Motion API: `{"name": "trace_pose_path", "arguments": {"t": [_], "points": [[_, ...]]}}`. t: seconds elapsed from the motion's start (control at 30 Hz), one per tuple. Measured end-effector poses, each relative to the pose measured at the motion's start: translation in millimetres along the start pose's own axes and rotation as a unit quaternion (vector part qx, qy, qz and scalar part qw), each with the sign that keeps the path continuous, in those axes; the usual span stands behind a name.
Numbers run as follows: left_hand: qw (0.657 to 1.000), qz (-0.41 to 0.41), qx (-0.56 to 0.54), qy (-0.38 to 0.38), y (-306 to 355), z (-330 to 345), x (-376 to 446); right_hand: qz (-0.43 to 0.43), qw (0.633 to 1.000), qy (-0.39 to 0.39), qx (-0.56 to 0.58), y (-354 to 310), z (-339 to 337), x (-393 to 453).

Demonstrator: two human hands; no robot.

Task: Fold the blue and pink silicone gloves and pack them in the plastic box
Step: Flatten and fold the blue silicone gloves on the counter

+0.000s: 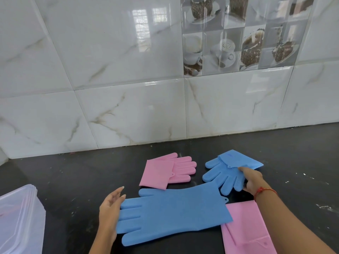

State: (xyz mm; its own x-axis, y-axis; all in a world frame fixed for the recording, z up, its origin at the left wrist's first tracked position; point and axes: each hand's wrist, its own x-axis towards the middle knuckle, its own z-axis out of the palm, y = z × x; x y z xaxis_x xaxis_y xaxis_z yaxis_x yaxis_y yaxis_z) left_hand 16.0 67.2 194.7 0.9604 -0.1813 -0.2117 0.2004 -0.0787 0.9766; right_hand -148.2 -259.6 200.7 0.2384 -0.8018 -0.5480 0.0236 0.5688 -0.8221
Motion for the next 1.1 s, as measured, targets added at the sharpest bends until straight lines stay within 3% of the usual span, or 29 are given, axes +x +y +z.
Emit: {"name": "trace_pose_path", "arguments": {"t": [0.17, 0.33, 0.5, 0.6, 0.7, 0.83, 0.9, 0.97, 1.03, 1.1], "points": [[0.999, 0.017, 0.039, 0.006, 7, 6, -9, 0.025, 0.986, -0.124, 0.11, -10, 12, -19], [0.998, 0.014, 0.055, -0.01, 12, 16, -19, -0.064, 0.958, -0.235, 0.152, -34, 43, -63], [0.977, -0.127, -0.071, -0.158, 24, 21, -26, -0.097, 0.891, -0.365, 0.25, -44, 67, -126], [0.951, -0.174, -0.118, -0.227, 30, 19, -30, -0.126, 0.864, -0.426, 0.238, -17, 69, -159], [0.934, -0.177, -0.15, -0.273, 32, 21, -34, -0.072, 0.89, -0.411, 0.186, 56, 71, -177], [0.951, -0.167, -0.13, -0.225, 22, 0, -29, 0.063, 0.915, -0.343, 0.202, 148, 76, -181], [0.957, -0.177, -0.036, -0.228, 13, 7, -34, 0.114, 0.922, -0.33, 0.17, 159, 69, -185], [0.961, -0.128, 0.11, -0.22, -7, -5, -34, 0.136, 0.931, -0.292, 0.173, 157, 56, -181], [0.969, -0.12, 0.124, -0.179, 0, -9, -33, 0.136, 0.947, -0.253, 0.145, 148, 46, -174], [0.963, -0.125, 0.072, -0.226, 6, -20, -17, 0.139, 0.957, -0.221, 0.126, 135, 37, -168]]}}
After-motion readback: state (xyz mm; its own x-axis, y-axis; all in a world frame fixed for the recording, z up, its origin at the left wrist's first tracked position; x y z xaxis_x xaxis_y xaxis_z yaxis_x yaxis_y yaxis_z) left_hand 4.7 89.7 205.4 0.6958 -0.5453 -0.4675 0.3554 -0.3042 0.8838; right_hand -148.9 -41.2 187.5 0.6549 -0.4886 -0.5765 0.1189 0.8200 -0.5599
